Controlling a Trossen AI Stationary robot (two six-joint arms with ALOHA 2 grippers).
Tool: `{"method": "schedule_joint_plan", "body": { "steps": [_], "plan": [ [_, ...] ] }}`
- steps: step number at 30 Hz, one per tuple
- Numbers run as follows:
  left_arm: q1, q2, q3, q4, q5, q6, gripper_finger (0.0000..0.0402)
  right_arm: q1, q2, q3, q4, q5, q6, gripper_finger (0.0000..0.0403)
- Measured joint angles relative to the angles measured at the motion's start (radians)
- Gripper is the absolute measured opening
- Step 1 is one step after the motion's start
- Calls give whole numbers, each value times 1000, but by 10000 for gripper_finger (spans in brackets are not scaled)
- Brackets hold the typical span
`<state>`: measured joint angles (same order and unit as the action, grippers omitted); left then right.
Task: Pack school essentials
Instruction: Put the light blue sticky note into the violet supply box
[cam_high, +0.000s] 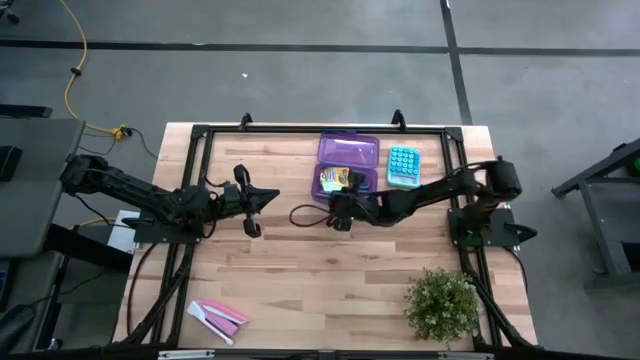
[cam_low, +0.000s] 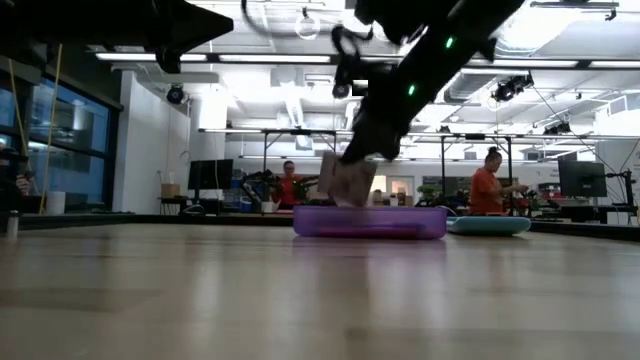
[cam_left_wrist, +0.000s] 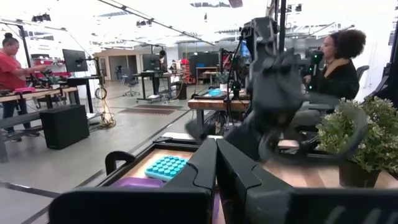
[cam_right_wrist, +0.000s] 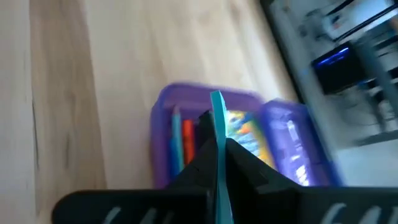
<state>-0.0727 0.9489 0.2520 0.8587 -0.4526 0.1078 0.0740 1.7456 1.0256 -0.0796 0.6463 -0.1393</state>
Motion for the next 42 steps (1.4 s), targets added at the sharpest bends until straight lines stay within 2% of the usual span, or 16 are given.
{"method": "schedule_joint_plan", "body": {
  "steps": [3,5,8,11,15,20,23,28,32,36,42],
  "plan": [
    [0,0,0,-2,0,0,0,36,-65,0,-56,85,4,2],
    [0,0,0,-2,0,-1,0,57,-99,2,-122,193,37,2],
    [0,0,0,-2,0,-3,0,69,-120,2,-324,342,174,2],
    [0,0,0,-2,0,-10,0,60,-110,0,-461,357,290,1],
    [0,0,0,-2,0,-11,0,40,-86,-50,-373,336,242,1],
    [0,0,0,-1,-1,-25,0,-17,-75,-152,-228,225,78,1],
    [0,0,0,-1,-1,-12,0,-36,-75,-156,-208,192,35,0],
    [0,0,0,-1,-2,-1,0,-76,-75,-156,-179,70,-10,0],
    [0,0,0,-1,-2,-3,0,-110,-75,-156,-179,58,-44,0],
    [0,0,0,-1,-2,-3,0,-129,-75,-156,-170,-4,-86,0],
    [0,0,0,-1,-4,0,0,-106,-75,-156,-152,36,-230,0]
  ]
}}
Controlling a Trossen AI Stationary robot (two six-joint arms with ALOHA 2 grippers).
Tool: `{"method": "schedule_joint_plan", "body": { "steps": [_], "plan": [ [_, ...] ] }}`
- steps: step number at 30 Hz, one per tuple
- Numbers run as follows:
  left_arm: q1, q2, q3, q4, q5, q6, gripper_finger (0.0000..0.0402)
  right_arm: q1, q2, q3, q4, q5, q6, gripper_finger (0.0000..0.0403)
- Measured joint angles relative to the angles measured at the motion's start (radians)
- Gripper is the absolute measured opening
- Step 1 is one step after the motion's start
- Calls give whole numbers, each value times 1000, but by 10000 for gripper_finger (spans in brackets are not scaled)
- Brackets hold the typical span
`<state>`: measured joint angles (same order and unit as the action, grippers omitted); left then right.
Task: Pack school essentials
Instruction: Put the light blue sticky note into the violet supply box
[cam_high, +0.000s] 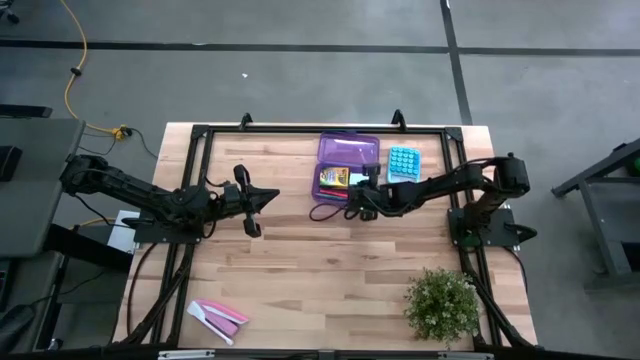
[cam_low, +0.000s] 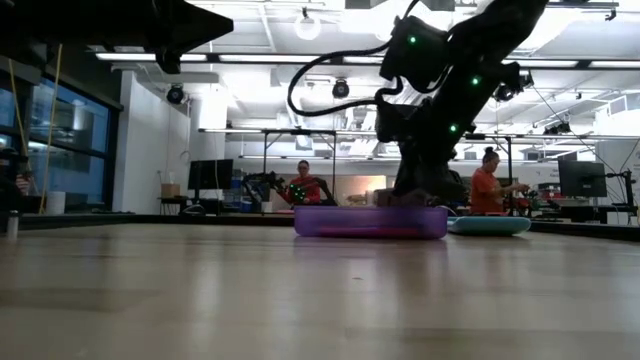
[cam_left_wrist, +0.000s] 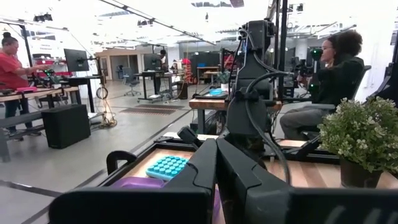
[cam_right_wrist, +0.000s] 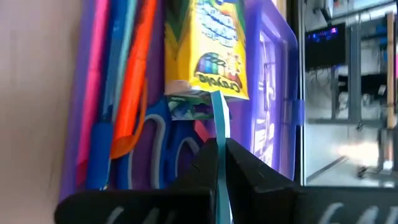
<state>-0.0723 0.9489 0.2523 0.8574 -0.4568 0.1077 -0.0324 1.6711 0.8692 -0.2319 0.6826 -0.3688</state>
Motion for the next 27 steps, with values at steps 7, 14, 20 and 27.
{"method": "schedule_joint_plan", "body": {
  "steps": [7,14,20,27],
  "plan": [
    [0,0,0,0,0,-1,0,0,0,0,-21,-6,-81,0],
    [0,0,0,0,0,-2,0,-7,0,0,-22,-84,-59,8],
    [0,0,0,0,0,0,0,-7,0,0,-22,-85,-28,25],
    [0,0,0,0,0,-1,0,-6,0,0,-58,-88,38,84]
  ]
}}
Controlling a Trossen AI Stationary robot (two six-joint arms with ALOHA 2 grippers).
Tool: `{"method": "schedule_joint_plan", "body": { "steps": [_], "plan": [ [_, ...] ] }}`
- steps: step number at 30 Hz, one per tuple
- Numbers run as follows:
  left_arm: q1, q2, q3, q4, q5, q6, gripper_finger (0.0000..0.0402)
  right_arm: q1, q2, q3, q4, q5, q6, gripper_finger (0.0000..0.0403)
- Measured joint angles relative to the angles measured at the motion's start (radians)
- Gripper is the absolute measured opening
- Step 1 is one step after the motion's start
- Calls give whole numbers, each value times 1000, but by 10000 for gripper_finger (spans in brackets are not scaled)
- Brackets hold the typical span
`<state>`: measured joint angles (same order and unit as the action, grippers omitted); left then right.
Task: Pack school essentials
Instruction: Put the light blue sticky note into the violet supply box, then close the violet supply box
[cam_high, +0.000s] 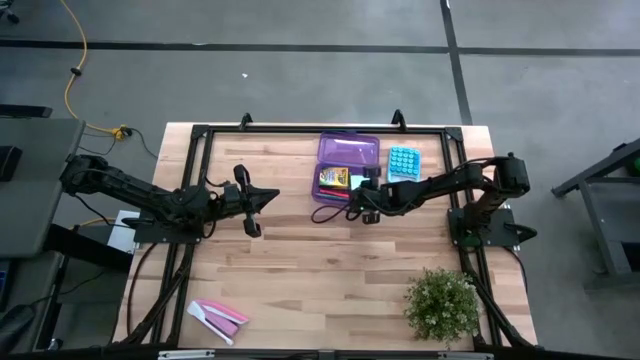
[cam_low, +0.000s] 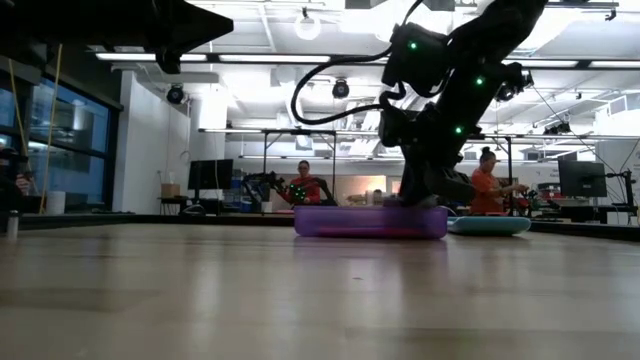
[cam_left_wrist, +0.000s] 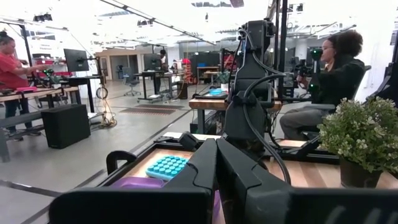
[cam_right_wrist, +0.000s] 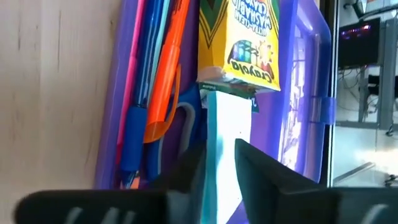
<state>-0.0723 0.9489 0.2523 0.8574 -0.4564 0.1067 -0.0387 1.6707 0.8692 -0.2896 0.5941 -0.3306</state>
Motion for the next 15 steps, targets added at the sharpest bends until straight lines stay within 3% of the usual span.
{"method": "schedule_joint_plan", "body": {
  "steps": [8,15],
  "plan": [
    [0,0,0,-5,0,1,0,37,-24,89,-106,-1,42,171],
    [0,3,0,-32,0,0,0,28,-142,117,-146,-5,93,192]
  ]
}}
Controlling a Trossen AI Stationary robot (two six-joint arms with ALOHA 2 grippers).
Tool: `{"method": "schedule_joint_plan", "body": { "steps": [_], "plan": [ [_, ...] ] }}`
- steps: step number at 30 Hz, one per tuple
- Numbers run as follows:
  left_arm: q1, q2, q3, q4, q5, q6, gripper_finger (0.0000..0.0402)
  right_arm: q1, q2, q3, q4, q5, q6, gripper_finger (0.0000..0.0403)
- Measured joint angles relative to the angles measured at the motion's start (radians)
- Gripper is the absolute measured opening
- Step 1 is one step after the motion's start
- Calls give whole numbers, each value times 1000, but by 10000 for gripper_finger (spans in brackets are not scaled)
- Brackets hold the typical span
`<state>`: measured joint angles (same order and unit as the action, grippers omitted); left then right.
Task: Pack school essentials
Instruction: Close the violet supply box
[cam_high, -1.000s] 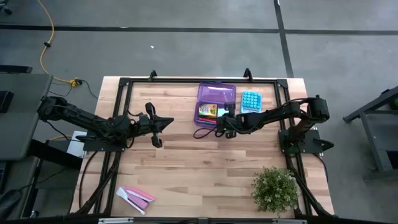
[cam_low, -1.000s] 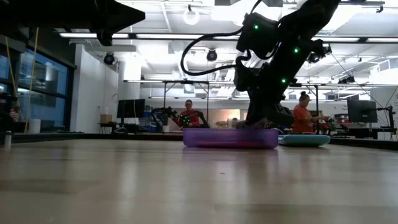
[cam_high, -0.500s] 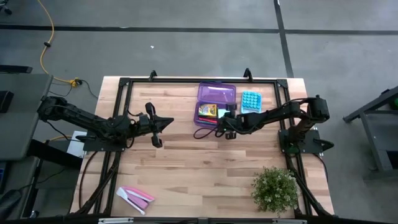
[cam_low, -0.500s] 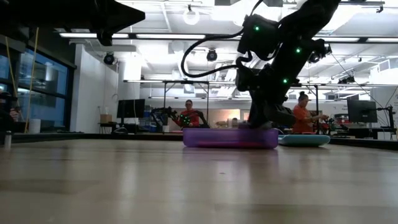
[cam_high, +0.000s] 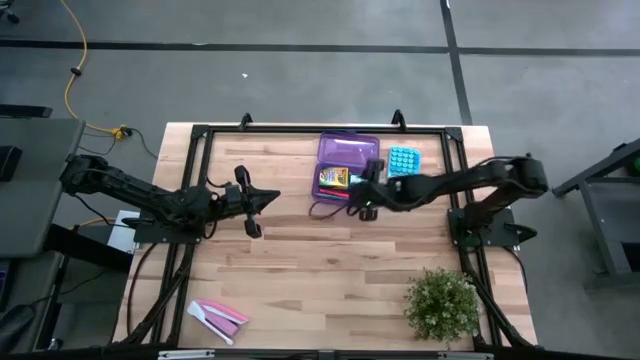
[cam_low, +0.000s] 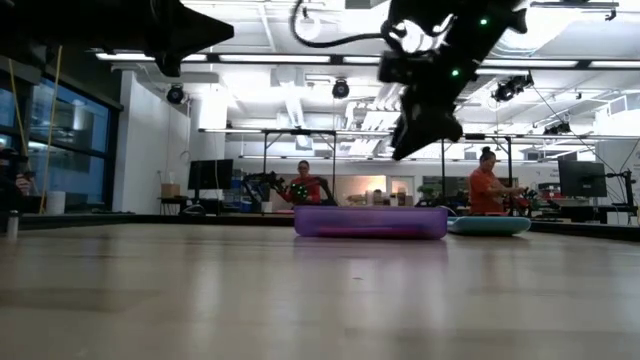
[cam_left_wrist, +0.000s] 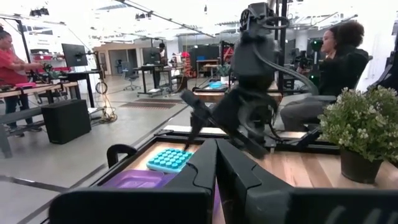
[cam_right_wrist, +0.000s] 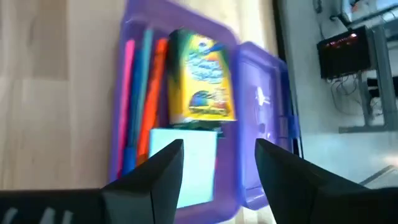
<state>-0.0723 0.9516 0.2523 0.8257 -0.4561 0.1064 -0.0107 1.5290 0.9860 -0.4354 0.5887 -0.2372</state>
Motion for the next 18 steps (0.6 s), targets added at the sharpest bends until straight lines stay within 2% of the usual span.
{"method": "schedule_joint_plan", "body": {
  "steps": [4,7,9,11,14,16,18],
  "plan": [
    [0,0,0,1,0,-1,0,-80,-129,-107,72,2,65,193],
    [0,0,0,2,0,-1,0,-165,-224,-217,243,-5,127,191],
    [0,0,0,6,0,-1,0,-240,-259,-263,323,-50,210,180],
    [1,0,0,6,0,-1,0,-319,-262,-271,340,-130,289,156],
    [1,0,0,8,-1,-10,0,-411,-217,-236,310,-208,426,91],
    [1,-1,0,10,0,-16,0,-461,-169,-199,261,-250,468,35],
    [1,-1,0,9,-1,-17,0,-492,-106,-149,224,-287,473,11]
  ]
}}
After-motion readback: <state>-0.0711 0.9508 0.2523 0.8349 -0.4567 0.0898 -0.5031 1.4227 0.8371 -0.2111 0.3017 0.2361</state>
